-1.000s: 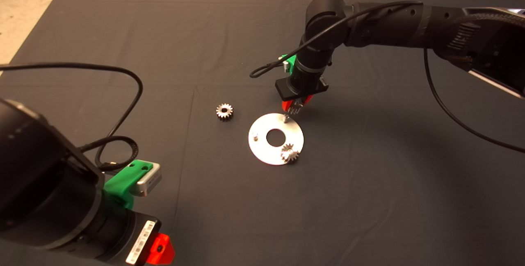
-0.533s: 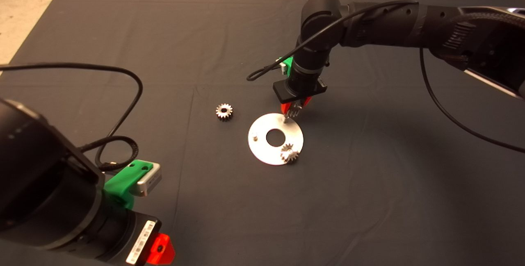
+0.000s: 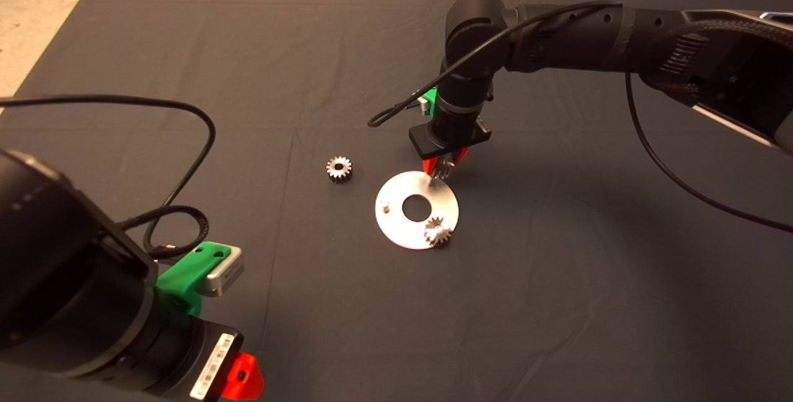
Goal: Install three planetary gears onto the carrier pins
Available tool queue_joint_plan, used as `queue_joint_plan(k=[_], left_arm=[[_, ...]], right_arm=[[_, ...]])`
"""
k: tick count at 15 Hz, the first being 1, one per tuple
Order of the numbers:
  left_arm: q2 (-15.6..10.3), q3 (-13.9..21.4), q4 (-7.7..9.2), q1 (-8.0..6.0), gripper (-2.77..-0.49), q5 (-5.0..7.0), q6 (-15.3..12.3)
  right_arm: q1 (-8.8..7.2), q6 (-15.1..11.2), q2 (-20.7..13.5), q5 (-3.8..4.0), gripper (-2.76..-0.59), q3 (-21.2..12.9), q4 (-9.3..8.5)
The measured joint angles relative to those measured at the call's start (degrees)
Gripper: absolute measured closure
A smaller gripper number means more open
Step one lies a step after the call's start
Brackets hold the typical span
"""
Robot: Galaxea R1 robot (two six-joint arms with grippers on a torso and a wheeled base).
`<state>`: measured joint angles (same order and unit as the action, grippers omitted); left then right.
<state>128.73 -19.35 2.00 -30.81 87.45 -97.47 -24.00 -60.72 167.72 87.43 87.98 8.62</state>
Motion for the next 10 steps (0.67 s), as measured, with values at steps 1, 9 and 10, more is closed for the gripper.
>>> queue_joint_plan(k=[1, 9, 10], left_arm=[[0.0, 0.0, 0.00, 0.00, -2.75, -0.02, 0.0], [0.0, 0.0, 0.00, -0.01, -2.75, -0.01, 0.0], [0.0, 0.0, 0.00, -0.01, -2.75, 0.00, 0.0]], right_arm=[[0.00, 0.0, 0.2, 0.00, -1.07, 0.0, 0.00], [0.00, 0.2, 0.5, 0.00, -1.07, 0.0, 0.00], [0.00, 0.2, 0.5, 0.00, -1.07, 0.0, 0.02]])
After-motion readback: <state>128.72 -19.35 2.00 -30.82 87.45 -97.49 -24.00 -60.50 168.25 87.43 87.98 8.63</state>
